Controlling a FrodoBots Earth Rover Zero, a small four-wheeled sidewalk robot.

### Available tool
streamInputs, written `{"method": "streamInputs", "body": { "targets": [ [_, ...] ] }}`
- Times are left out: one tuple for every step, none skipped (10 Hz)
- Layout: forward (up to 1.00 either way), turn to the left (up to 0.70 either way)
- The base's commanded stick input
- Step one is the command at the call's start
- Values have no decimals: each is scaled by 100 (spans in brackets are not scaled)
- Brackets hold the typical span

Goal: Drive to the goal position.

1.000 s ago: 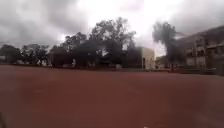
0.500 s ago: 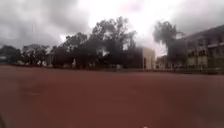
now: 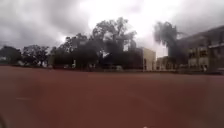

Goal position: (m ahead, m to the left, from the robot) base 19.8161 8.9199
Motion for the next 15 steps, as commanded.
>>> {"method": "streamInputs", "body": {
  "targets": [
    [70, 35],
    [70, 35],
    [70, 18],
    [70, 0],
    [70, 0],
    [70, 0],
    [70, 0],
    [70, 0],
    [70, 0],
    [70, 0],
    [70, 0],
    [70, 0],
    [70, 0],
    [70, 0],
    [70, 0]
  ]
}}
